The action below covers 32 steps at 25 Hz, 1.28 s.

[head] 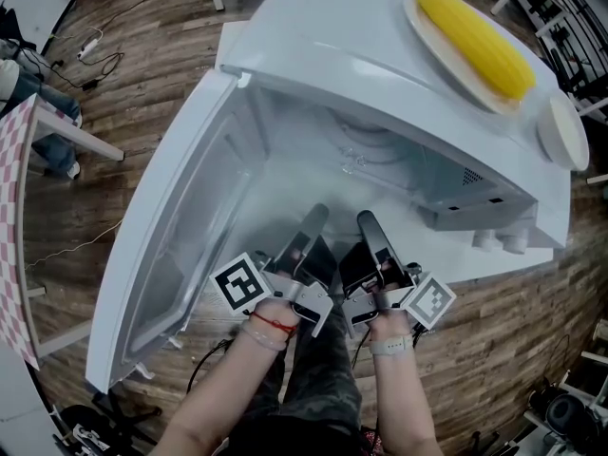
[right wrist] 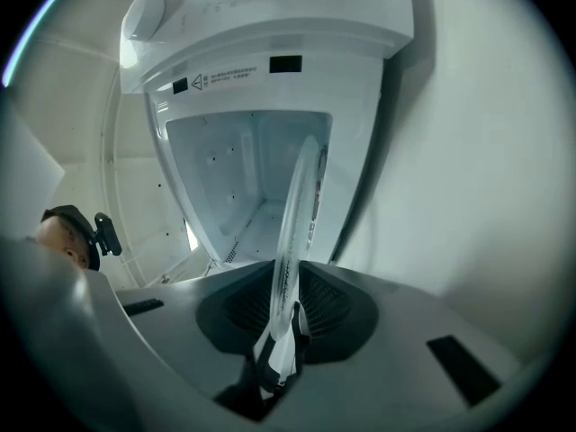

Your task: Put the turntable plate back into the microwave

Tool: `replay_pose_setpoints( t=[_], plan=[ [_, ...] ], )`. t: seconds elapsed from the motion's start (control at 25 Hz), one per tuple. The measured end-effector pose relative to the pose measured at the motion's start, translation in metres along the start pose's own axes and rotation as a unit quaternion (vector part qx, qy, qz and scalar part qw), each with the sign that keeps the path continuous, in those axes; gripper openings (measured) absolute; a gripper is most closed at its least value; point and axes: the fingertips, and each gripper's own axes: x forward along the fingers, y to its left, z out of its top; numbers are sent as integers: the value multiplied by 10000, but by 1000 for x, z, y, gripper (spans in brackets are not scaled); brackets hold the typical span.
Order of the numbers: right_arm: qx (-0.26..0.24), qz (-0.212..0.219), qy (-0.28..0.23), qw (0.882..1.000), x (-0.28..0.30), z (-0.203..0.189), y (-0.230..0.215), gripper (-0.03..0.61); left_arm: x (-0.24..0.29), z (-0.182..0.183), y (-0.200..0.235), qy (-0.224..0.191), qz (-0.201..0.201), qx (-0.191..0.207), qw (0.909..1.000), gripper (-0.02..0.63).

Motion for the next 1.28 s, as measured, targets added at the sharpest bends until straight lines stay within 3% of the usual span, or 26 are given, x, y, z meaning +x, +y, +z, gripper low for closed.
replay_pose_setpoints(
  t=[0.4,0.8,0.96,1.28],
  plan=[
    [600,-58,-225,9979,7,10,-15,55,14,4,9,40,31,43,10000,38],
    [243,-542,-287,9978,11,18,-19,52,21,1,12,288,460,590,9968,38],
    [528,-480,-457,9964,11,24,-20,43,23,-3,12,467,465,653,9957,38],
    [311,-478,-370,9977,13,28,-20,44,23,-7,11,516,325,528,9967,40]
  ],
)
